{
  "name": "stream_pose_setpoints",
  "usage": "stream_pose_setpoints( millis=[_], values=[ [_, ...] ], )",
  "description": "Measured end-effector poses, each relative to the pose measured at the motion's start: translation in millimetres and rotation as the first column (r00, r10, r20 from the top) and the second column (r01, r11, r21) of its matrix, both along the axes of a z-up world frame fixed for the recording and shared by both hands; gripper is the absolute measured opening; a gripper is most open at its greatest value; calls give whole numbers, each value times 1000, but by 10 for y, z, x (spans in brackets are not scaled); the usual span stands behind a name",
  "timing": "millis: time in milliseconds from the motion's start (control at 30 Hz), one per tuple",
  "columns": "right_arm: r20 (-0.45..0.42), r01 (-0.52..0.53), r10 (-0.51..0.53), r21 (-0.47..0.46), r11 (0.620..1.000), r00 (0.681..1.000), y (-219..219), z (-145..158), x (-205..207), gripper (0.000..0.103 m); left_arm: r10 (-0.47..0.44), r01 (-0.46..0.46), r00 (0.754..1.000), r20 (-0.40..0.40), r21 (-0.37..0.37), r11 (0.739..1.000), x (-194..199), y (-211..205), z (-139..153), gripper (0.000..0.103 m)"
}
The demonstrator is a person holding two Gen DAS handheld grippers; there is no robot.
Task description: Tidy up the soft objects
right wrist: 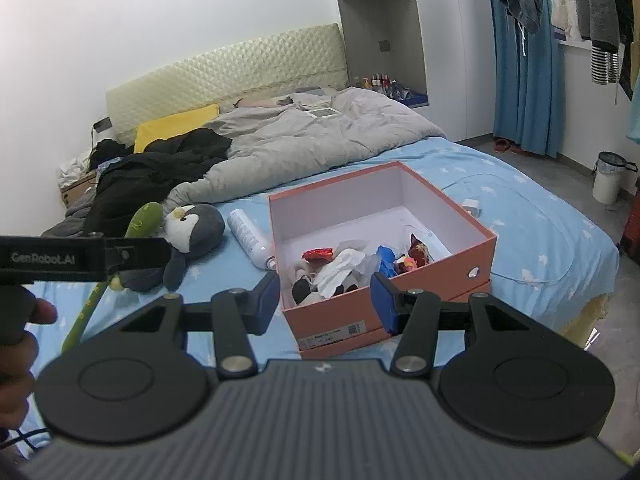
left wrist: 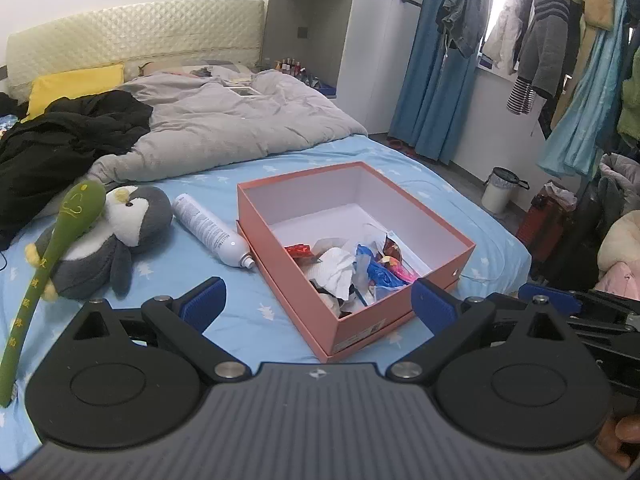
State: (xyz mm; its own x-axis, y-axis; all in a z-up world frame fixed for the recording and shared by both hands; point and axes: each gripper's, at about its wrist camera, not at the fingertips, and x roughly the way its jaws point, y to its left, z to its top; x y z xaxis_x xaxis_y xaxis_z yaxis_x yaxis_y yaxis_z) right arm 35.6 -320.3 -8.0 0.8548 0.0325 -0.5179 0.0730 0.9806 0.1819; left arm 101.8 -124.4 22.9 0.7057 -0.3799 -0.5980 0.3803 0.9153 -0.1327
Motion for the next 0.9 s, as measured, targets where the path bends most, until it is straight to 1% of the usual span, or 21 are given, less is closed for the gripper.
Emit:
stream_pose_setpoints(
  millis=[467,533,567,600,667,733,767,900],
  values=[
    [7,30,-29,-26,999,1000,-43,30,-7,53,6,-6,1000,0,-3,1000,30,7,-8,101],
    [6,28,-28,-27,999,1000,-46,30,-6,67,10,-10,1000,-3,-4,1000,35,9,-10,101],
    [11,28,-28,-26,999,1000,-50,34,-10,84,13,-13,1000,-4,-3,1000,40,6,-11,101],
    [17,32,-32,-25,999,999,-53,34,-14,94,14,-14,1000,-3,-2,1000,41,2,-5,101],
    [24,45,-44,-36,998,999,-59,31,-24,99,14,-14,1000,0,-3,1000,41,-2,3,101],
    [19,55,-54,-44,998,998,-71,32,-23,100,13,-13,1000,2,-6,1000,41,-6,12,101],
    [20,54,-53,-43,998,998,-76,27,-19,103,14,-14,1000,2,-6,1000,43,-11,13,101],
    [21,72,-71,-51,996,997,-86,15,-2,103,10,-10,1000,1,-5,1000,39,-15,14,101]
  ],
)
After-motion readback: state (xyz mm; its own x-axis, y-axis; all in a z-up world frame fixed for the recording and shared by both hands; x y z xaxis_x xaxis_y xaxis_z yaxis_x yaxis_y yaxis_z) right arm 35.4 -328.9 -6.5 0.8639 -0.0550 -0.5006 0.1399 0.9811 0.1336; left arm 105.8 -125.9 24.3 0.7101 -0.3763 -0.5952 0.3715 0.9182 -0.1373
